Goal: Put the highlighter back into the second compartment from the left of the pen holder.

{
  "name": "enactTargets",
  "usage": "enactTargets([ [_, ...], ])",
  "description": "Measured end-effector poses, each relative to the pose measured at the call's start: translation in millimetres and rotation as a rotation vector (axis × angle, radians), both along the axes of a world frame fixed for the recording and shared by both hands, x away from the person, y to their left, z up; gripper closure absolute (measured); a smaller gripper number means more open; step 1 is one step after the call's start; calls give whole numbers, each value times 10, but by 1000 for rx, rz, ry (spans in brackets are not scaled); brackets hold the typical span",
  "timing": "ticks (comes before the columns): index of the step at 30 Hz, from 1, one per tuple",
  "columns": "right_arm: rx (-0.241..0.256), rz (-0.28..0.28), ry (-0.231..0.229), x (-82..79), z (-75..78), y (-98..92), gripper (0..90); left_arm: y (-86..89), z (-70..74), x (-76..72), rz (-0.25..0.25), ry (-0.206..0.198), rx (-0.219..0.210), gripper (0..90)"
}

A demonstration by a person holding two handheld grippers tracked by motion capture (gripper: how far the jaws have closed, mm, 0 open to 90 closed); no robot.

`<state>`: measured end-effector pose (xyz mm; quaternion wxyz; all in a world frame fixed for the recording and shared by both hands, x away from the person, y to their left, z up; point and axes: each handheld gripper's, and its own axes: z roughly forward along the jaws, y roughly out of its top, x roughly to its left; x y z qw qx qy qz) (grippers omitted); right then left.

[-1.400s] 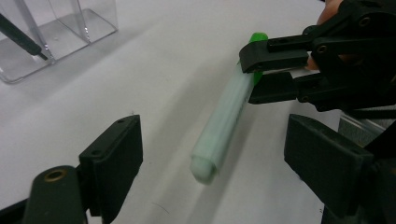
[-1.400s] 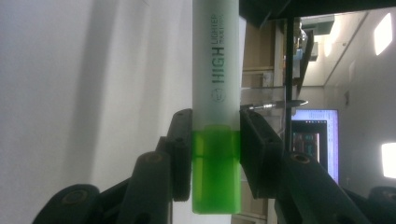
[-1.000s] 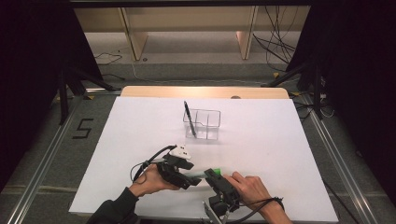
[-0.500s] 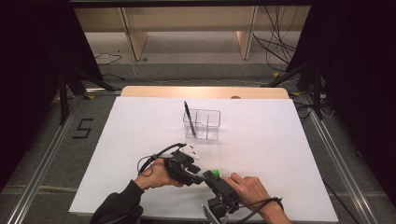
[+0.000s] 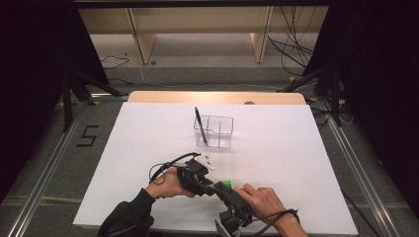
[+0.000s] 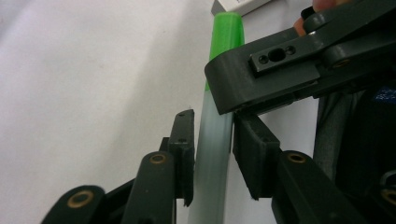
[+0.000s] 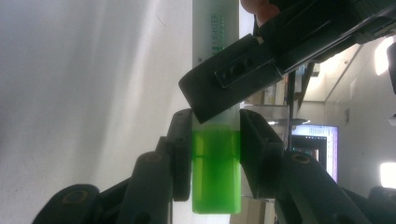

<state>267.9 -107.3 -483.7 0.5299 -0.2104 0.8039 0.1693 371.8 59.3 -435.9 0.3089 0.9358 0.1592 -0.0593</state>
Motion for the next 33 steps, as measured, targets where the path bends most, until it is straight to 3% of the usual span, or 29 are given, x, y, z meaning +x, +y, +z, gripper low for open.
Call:
enactTargets([
  [6,-6,7,-1,-9,-13,1,675,5,-4,9,-9,26,-2,738],
  [13,-17,19,-9,-25,-44,11,672,34,-52,49,-8,95,-12,763],
  [15,-21,18,-8,-27,-40,4,669,53,-63,65,-1,123,-36,766],
  [17,-17,16,8,-24,-14,-10,658,60,-57,68,6,116,-32,767],
  [23,36,-43,45,-13,113,-128,577,161,-28,109,53,97,-35,768],
  [26,91,-70,79,-6,169,-206,544,194,-22,122,67,90,-36,768],
  [33,217,-217,186,35,173,-392,443,338,-9,184,139,48,-95,767],
])
